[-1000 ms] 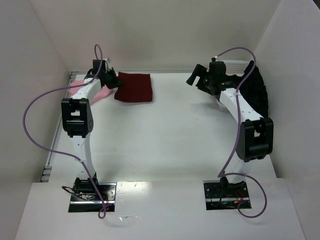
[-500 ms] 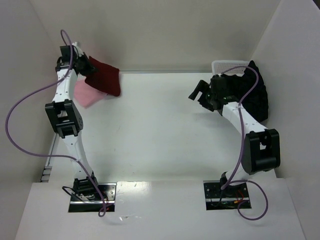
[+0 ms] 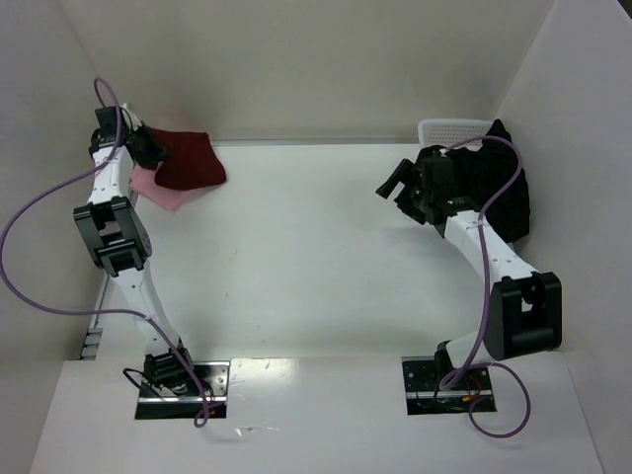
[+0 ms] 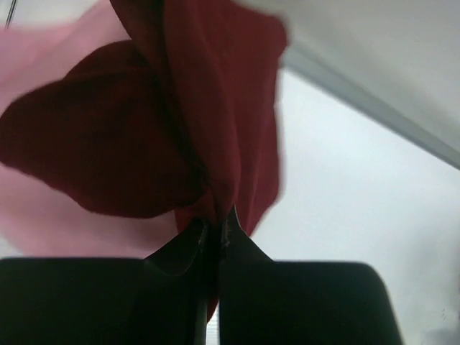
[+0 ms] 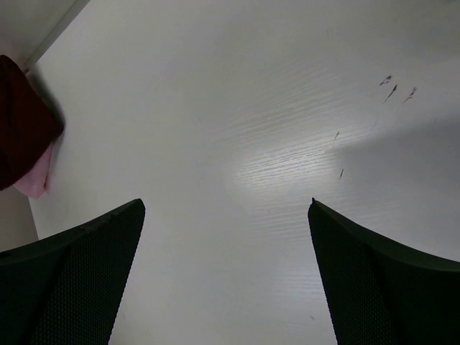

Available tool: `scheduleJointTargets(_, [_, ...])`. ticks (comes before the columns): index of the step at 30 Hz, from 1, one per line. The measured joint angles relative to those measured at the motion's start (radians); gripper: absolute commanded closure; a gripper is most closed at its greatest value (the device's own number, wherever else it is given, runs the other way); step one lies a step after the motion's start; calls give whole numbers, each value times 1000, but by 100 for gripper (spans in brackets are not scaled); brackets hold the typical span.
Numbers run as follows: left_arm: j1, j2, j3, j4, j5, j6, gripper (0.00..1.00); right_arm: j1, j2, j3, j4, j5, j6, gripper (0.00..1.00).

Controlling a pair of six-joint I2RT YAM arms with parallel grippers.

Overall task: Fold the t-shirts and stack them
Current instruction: Put the neatly folded tshirt into the corner of the board with the left arm

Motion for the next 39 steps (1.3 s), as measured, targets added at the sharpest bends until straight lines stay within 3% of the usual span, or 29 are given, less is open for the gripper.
scheduleJointTargets(4, [48, -23, -220, 53, -4, -30, 98, 0, 0, -6, 0, 1, 10, 0])
scheduleJointTargets(6, [71, -24, -289, 69, -7, -37, 62, 0, 0, -7, 0, 1, 10, 0])
scheduleJointTargets(8, [95, -31, -338, 84, -22, -49, 42, 0, -1, -7, 0, 0, 10, 0])
scheduleJointTargets(9, [103, -37, -355, 84, -31, -56, 24, 0, -1, -6, -1, 0, 9, 0])
scheduleJointTargets(12, [111, -63, -370, 87, -64, -71, 1, 0, -1, -6, -2, 0, 5, 0])
scheduleJointTargets(23, [97, -208, -353, 123, -110, -79, 4, -6, -21, -6, -7, 18, -37, 0])
scheduleJointTargets(25, [97, -236, -371, 160, -85, -84, 11, -12, -37, -4, -10, 19, -43, 0])
scheduleJointTargets(29, [96, -261, -433, 281, -30, -134, 46, -40, -74, 3, -13, 22, -55, 0])
scheduleJointTargets(30, [92, -260, -450, 311, -24, -148, 62, -48, -82, 7, -13, 23, -59, 0])
scheduleJointTargets(33, [82, -245, -506, 395, -24, -198, 78, -69, -103, 14, -14, 27, -69, 0])
scheduleJointTargets(37, [63, -171, -541, 524, 1, -267, 83, -84, -132, 16, -35, 34, -82, 0])
scheduleJointTargets(39, [51, -120, -537, 537, -6, -285, 76, -86, -144, 16, -48, 41, -88, 0])
